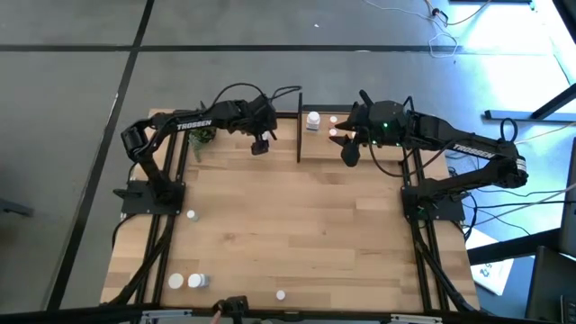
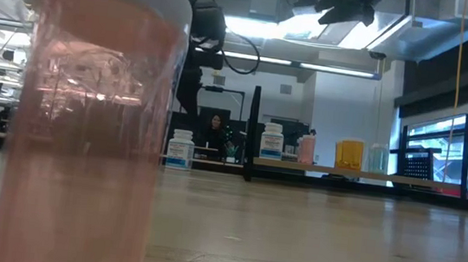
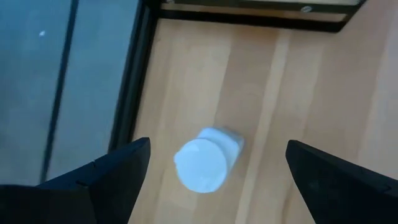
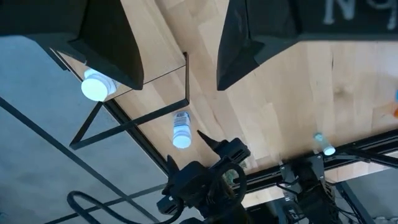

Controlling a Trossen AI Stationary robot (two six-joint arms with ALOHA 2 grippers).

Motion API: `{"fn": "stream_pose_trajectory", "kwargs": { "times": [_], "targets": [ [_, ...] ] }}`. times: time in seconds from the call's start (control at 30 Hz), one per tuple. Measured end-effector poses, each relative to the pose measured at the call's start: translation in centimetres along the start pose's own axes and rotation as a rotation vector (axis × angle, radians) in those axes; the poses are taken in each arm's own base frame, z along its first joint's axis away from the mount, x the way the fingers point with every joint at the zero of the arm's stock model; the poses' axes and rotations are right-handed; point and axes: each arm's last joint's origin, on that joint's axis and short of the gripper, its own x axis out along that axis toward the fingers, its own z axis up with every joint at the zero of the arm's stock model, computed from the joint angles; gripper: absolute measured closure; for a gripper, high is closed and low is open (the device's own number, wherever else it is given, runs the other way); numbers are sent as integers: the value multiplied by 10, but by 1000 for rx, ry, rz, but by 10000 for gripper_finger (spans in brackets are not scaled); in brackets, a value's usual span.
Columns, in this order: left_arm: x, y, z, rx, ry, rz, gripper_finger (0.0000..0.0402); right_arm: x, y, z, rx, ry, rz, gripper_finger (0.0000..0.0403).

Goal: Pick and place medicine bottles onto shelf by color
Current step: Put the top white pill bottle on the shelf aligned with the other white pill bottle

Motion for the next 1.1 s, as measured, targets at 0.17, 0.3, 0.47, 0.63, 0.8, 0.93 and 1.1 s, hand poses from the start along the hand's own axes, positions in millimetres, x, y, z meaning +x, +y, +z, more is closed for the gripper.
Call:
{"fn": "stream_pose_trajectory", "kwargs": {
  "times": [0.17,0.3,0.47,0.63,0.8,0.93,1.1],
  "targets": [
    [1,8,-3,-38,10,26,35,0,0,0,2,0,0,198],
    [2,16,-7,-75,11,20,51,0,0,0,2,0,0,198],
    [4,23,-12,-56,16,-25,86,0,0,0,2,0,0,198],
    [5,29,-21,128,-38,-223,109,0,0,0,2,0,0,198],
    [6,43,-26,125,-89,-247,109,0,0,0,2,-1,0,198],
    [6,52,-31,100,-97,-259,107,0,0,0,2,-1,0,198],
    [8,58,-34,77,-135,-305,112,0,0,0,2,-1,0,198]
  ]
}}
